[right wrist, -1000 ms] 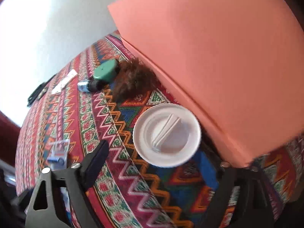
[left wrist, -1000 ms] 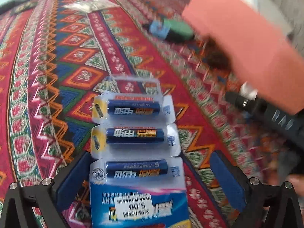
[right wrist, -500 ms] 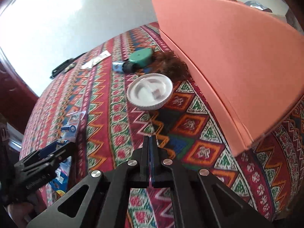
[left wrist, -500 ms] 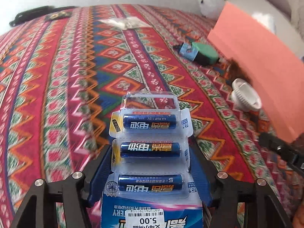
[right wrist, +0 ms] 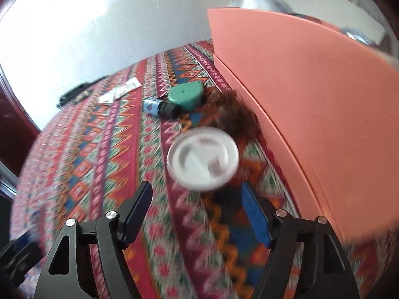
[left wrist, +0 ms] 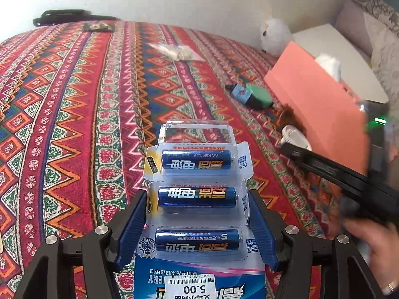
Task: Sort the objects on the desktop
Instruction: 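Grasp the blue battery pack with the left gripper while the right grasps the white lid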
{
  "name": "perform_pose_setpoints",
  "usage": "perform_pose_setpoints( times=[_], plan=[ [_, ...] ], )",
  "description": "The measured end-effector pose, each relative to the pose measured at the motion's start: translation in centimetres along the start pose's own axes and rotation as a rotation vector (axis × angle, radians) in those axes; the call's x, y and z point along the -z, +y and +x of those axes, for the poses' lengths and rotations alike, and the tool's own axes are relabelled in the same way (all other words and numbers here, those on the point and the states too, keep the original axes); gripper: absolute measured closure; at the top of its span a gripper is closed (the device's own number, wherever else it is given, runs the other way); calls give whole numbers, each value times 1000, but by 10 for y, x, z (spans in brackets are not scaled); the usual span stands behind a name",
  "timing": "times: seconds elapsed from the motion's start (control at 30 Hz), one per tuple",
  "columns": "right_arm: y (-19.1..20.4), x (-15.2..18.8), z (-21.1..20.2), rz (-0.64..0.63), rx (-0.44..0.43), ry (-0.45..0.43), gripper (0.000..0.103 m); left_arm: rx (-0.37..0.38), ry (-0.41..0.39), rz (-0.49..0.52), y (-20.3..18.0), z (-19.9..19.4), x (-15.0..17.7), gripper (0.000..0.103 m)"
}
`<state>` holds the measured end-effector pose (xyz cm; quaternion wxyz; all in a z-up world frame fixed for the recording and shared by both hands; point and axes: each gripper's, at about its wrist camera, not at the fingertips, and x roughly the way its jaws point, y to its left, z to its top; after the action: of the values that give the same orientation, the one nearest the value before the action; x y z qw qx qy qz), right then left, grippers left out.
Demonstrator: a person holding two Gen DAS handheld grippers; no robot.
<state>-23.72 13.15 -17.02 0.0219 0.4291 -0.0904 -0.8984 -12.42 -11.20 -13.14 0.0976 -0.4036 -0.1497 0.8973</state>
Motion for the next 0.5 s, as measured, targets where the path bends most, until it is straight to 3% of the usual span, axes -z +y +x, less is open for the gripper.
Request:
perform_pose_setpoints(
  times=[0.03, 0.07, 0.17, 0.5],
  plan=[
    [-1, -7, 10, 6, 8, 12, 28, 8, -6, -4, 1, -3, 0, 37],
    [-2, -12, 15, 12, 3, 16, 37, 13, -13, -6, 1, -6, 0, 37],
    [-5, -19, 13, 14, -31, 7, 39, 22, -33, -7, 1, -17, -1, 37],
    [-2, 10, -73, -43, -184, -28, 39, 69, -78, 19, -24, -55, 7, 37]
  ],
)
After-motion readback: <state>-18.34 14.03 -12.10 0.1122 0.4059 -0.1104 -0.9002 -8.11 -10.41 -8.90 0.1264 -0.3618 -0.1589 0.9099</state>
